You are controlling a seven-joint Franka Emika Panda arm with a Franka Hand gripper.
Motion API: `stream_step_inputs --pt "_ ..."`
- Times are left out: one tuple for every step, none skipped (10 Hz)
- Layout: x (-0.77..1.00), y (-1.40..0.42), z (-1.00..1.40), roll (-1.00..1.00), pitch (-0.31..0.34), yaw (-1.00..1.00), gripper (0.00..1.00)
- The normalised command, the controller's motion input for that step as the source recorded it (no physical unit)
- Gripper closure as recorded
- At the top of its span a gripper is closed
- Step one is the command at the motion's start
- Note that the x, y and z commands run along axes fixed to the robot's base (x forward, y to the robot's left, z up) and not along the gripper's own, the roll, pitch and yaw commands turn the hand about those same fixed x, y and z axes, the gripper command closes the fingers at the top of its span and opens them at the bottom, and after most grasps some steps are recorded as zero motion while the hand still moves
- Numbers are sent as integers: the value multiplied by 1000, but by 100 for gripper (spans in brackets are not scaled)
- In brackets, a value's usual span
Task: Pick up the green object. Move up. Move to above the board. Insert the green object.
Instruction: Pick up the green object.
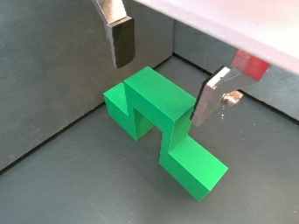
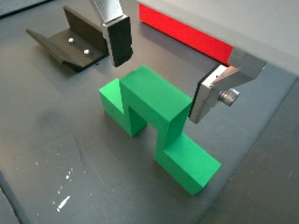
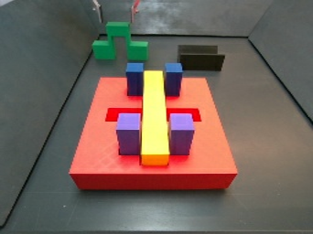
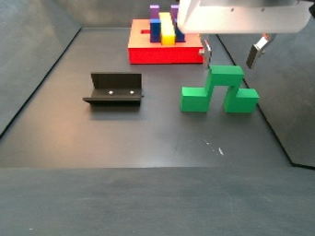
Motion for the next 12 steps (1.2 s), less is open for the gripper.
stream_step_inputs --pt "0 69 -191 11 0 0 0" --pt "0 51 -197 14 0 0 0" --pt "0 9 -206 23 0 0 0" --pt "6 0 -226 40 0 0 0" --pt "0 0 -237 49 0 0 0" --pt "0 3 -269 59 0 0 0" --pt "0 23 -263 57 0 0 0" --pt "0 17 -254 57 0 0 0" --pt "0 0 -243 50 0 0 0" --pt "0 0 -163 26 0 0 0" --pt "0 0 0 0 0 0 0" --pt "0 0 0 0 0 0 100"
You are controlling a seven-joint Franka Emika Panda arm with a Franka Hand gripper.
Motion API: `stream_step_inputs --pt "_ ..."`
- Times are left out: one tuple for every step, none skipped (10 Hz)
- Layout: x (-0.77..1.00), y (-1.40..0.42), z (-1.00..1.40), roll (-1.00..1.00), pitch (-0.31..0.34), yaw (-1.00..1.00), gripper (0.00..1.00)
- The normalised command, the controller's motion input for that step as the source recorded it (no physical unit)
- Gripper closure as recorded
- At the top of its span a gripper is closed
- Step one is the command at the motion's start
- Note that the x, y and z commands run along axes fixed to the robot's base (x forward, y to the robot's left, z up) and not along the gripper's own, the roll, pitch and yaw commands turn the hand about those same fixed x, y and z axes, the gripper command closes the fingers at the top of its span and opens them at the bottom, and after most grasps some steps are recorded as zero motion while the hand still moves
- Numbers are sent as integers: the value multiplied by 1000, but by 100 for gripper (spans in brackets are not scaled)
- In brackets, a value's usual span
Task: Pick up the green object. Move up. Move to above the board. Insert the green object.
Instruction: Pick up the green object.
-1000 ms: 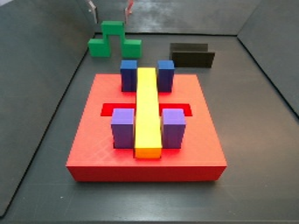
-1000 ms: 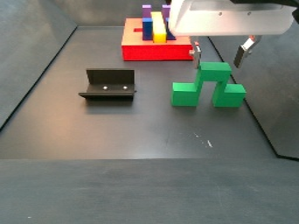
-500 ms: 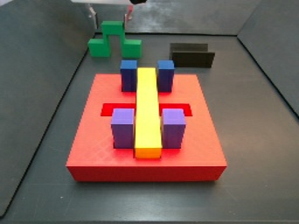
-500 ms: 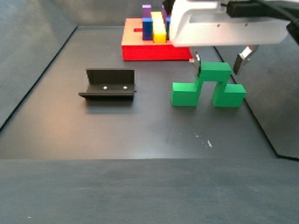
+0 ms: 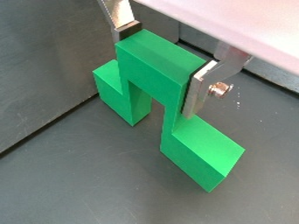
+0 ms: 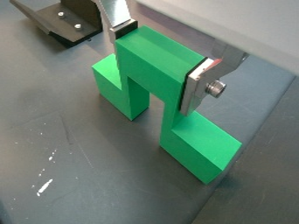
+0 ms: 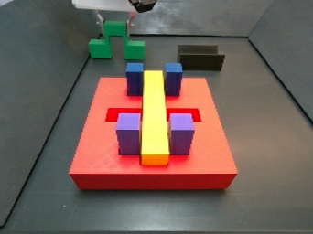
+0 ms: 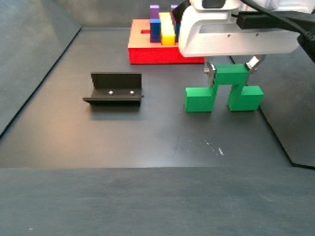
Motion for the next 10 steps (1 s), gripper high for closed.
stream_step_inputs --pt "0 0 0 0 0 0 100" --pt "0 0 0 0 0 0 100" --pt "0 0 0 0 0 0 100" --pt "0 0 0 0 0 0 100" --pt "0 0 0 0 0 0 100" --pt "0 0 0 0 0 0 100" --pt "0 0 0 0 0 0 100" --pt "0 0 0 0 0 0 100" --pt "0 0 0 0 0 0 100" --pt "0 0 0 0 0 0 100"
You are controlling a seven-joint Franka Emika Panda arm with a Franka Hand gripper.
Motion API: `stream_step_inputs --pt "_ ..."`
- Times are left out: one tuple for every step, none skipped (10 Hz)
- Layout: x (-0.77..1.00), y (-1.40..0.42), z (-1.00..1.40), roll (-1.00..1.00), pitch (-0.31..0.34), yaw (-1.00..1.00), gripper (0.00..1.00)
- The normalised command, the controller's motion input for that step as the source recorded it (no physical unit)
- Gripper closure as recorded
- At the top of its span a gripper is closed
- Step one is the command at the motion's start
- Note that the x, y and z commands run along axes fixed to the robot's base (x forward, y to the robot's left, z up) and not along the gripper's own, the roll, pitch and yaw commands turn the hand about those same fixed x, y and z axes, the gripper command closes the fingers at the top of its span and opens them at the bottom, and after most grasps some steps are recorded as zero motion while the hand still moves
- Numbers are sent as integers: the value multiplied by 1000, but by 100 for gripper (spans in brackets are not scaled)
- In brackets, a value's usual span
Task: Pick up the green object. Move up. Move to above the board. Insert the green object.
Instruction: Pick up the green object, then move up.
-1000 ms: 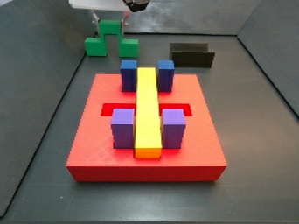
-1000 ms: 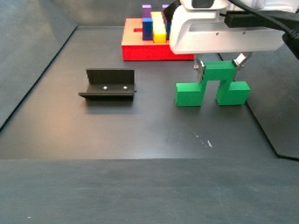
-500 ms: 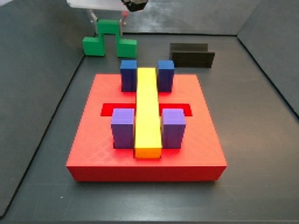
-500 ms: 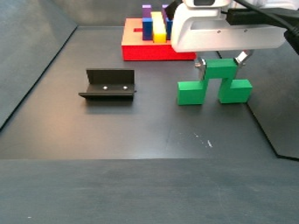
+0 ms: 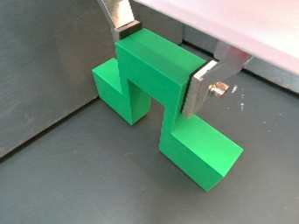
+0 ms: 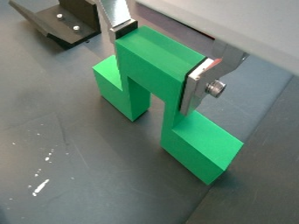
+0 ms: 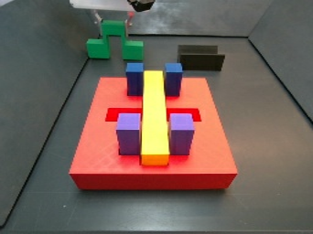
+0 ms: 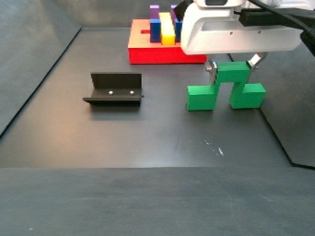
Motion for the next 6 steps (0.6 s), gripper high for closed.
stream_step_inputs --pt "0 0 0 0 0 0 100" --pt "0 0 0 0 0 0 100" --pt "0 0 0 0 0 0 100" --pt "0 0 0 0 0 0 100" --pt "0 0 0 0 0 0 100" --pt "0 0 833 0 0 0 100"
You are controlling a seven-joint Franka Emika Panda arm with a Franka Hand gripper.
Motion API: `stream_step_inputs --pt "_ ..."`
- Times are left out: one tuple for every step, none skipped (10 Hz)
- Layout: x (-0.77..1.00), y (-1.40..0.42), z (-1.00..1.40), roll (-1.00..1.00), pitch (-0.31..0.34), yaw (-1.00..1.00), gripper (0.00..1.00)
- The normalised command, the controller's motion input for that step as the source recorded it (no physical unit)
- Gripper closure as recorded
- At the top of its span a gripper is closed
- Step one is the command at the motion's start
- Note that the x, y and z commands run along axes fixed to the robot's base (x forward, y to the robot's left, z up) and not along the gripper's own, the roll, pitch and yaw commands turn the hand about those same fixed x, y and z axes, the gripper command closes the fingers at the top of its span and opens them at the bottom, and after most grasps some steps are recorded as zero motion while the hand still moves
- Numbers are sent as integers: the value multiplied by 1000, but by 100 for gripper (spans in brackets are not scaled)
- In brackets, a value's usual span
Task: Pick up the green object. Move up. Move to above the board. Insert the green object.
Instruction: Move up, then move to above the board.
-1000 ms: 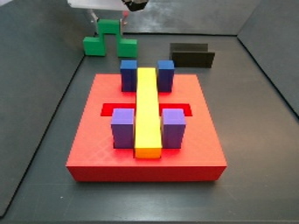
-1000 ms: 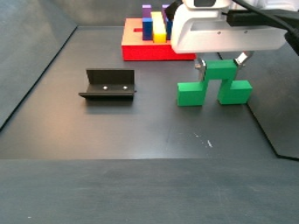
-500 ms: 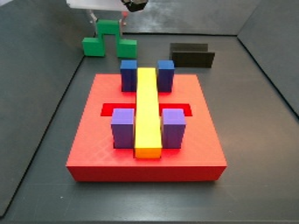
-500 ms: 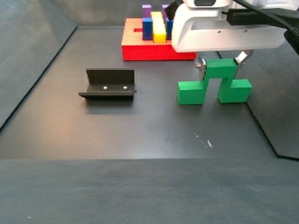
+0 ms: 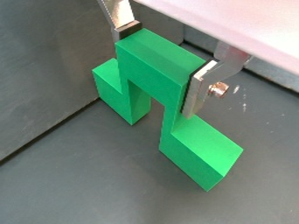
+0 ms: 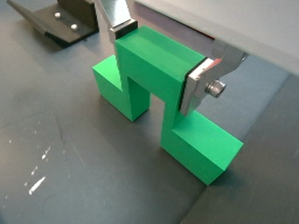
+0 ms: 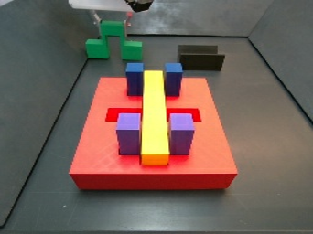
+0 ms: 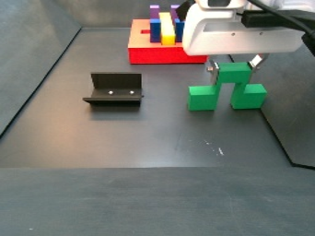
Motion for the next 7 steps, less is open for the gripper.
stream_step_inputs --pt "32 79 851 22 29 -36 100" --pt "-15 64 645 24 77 -36 100" --pt "11 43 343 43 59 -25 100" --pt "0 0 1400 0 0 0 100" --pt "-7 -8 1400 -6 9 6 100" --pt "-62 -17 1400 1 27 3 100" --pt "-34 -7 1400 21 1 6 100"
